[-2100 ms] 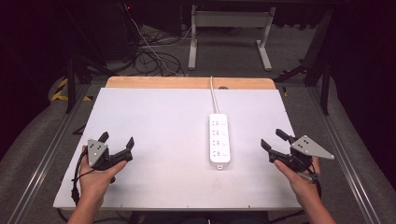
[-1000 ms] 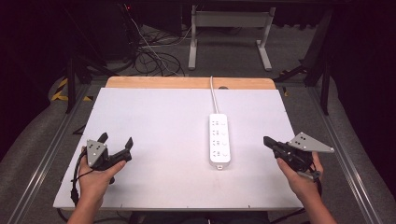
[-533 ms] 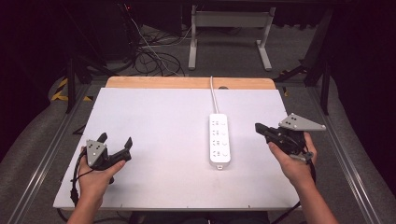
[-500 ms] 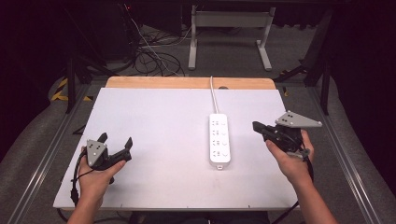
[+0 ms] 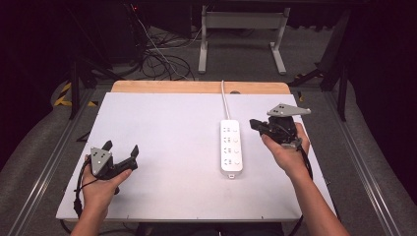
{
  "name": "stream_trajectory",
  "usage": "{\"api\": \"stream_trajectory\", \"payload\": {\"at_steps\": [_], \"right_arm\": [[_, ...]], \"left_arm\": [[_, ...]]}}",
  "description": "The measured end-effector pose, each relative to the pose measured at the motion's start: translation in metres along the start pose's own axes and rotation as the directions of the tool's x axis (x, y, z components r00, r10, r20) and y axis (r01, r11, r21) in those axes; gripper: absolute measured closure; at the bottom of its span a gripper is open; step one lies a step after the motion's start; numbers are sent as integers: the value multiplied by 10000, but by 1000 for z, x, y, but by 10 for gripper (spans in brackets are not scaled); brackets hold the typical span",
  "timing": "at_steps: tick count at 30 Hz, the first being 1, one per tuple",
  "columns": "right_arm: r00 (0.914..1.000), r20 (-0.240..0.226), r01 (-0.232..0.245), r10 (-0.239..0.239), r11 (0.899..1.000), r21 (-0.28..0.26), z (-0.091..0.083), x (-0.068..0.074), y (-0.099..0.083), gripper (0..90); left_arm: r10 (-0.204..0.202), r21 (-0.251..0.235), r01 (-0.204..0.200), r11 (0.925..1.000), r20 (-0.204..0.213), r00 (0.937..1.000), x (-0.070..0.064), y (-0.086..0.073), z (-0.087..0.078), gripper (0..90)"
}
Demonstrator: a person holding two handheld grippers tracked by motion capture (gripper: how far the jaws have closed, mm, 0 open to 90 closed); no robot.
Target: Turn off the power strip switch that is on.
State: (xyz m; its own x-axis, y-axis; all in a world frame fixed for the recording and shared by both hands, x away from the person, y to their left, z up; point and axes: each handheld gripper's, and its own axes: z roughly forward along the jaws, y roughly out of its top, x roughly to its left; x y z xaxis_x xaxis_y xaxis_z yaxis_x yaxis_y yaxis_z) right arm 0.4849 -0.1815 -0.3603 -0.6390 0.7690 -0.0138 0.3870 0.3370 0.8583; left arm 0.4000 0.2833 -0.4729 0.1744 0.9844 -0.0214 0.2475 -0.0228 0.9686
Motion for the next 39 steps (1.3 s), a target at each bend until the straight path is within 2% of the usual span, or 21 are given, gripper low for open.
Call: {"api": "stream_trajectory", "payload": {"at_steps": [5, 13, 18, 24, 27, 29, 34, 39], "right_arm": [[10000, -41, -39, 41, 9992, 410, 21, -2, 1, 900], [10000, 73, 33, -38, 9978, 663, 44, -7, 9, 900], [9994, 282, 188, -223, 9928, 1187, 69, -13, 4, 900], [9993, 316, 123, -175, 9876, 1568, 86, -17, 0, 900], [9987, 334, 311, -377, 9832, 1798, 94, -18, -2, 900], [9986, 336, 335, -407, 9811, 1908, 99, -17, -4, 900], [9981, 373, 393, -487, 9746, 2205, 112, -18, -13, 900], [9981, 355, 415, -513, 9708, 2364, 119, -19, -17, 900]], "left_arm": [[26, 20, -26, 10000, 5, 10000, 0, 0, 0, 104], [19, 82, -20, 10000, 63, 10000, 0, -1, 0, 104], [-11, -40, 12, 10000, 258, 9997, -1, 0, 0, 87], [62, -92, -59, 9999, 329, 9994, -1, 0, -1, 75], [160, -159, -153, 9998, 474, 9987, -1, 0, -2, 63], [234, -297, -216, 9993, 599, 9979, -2, 0, -2, 56], [393, -985, -299, 9947, 957, 9946, -4, 4, -4, 46], [493, -985, -392, 9944, 1013, 9936, -5, 4, -4, 46]]}}
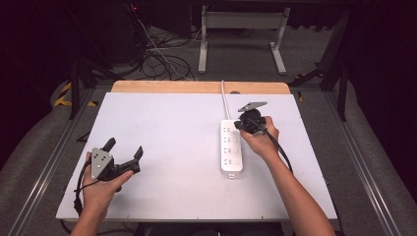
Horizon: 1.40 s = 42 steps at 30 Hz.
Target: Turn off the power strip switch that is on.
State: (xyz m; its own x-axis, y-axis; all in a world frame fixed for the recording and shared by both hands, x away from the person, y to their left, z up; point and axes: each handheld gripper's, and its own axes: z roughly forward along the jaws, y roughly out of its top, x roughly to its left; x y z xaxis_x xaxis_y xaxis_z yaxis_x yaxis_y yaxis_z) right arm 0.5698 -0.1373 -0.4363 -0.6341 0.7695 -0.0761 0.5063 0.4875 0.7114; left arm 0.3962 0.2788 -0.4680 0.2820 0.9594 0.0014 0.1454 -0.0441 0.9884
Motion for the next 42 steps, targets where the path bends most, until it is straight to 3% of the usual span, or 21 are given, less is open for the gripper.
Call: {"api": "stream_trajectory", "payload": {"at_steps": [8, 21, 42], "right_arm": [[9999, 151, 10, -13, 9998, 206, 11, -3, -3, 900], [10000, -21, -12, 12, 9999, 147, 15, -2, -5, 900], [9976, 649, 264, -258, 9996, -85, 17, 7, -11, 900]], "left_arm": [[14, 151, -14, 9999, -38, 10000, 1, -1, 0, 51], [-19, 273, 20, 9996, -29, 10000, 0, -2, 1, 57], [-100, 296, 103, 9995, -80, 9999, 0, -2, 1, 62]]}}
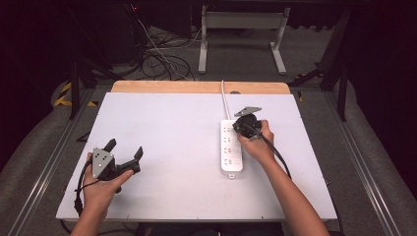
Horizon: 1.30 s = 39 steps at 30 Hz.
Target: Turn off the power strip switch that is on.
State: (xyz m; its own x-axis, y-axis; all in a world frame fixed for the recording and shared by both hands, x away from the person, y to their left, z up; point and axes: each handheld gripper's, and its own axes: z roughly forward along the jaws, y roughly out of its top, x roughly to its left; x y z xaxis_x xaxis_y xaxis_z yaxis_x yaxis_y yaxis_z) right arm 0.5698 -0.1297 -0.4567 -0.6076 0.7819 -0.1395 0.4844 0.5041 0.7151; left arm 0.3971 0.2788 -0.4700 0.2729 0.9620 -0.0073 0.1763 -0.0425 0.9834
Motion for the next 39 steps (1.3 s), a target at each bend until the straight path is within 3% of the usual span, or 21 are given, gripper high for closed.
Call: {"api": "stream_trajectory", "payload": {"at_steps": [14, 16, 20, 23, 39], "right_arm": [[9992, -104, -378, 375, 9990, -255, 0, -1, -4, 900], [9973, -495, -559, 541, 9977, -374, 2, 0, -4, 900], [9985, 411, 383, -374, 9990, -216, 3, 13, -1, 900], [9999, 138, 18, -14, 9997, -253, 2, 9, -2, 900], [9999, 55, -88, 89, 9997, -227, 2, 8, -2, 900]], "left_arm": [[0, 32, 0, 10000, -1, 10000, 0, 0, 0, 63], [36, 34, -35, 10000, -24, 10000, 1, 0, 0, 63], [28, 10, -28, 10000, -20, 10000, 1, 0, 0, 64], [-26, -3, 26, 10000, -45, 10000, 2, 0, -2, 64], [-30, 6, 30, 10000, -148, 9999, 3, 0, -4, 64]]}}
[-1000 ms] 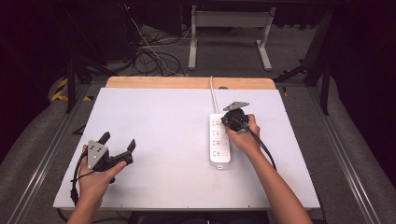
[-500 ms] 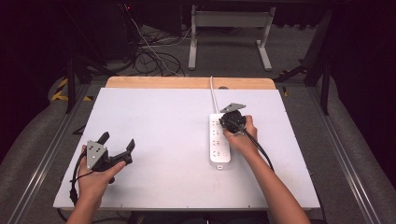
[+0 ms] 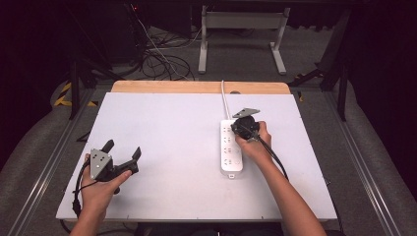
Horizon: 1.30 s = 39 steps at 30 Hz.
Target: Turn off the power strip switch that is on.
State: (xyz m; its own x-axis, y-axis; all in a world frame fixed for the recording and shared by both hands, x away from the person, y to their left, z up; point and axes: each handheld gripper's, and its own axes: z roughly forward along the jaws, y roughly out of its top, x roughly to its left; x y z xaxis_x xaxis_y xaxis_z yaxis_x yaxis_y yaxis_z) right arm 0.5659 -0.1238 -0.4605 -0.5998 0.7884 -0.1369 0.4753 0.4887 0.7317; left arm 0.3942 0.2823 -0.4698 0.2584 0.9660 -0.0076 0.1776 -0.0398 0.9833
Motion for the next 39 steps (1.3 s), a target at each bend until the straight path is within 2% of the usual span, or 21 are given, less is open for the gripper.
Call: {"api": "stream_trajectory", "payload": {"at_steps": [39], "right_arm": [[10000, 12, -51, 51, 10000, -47, 0, 0, 0, 900]], "left_arm": [[-30, 68, 30, 10000, 71, 10000, 0, 0, 2, 65]]}}
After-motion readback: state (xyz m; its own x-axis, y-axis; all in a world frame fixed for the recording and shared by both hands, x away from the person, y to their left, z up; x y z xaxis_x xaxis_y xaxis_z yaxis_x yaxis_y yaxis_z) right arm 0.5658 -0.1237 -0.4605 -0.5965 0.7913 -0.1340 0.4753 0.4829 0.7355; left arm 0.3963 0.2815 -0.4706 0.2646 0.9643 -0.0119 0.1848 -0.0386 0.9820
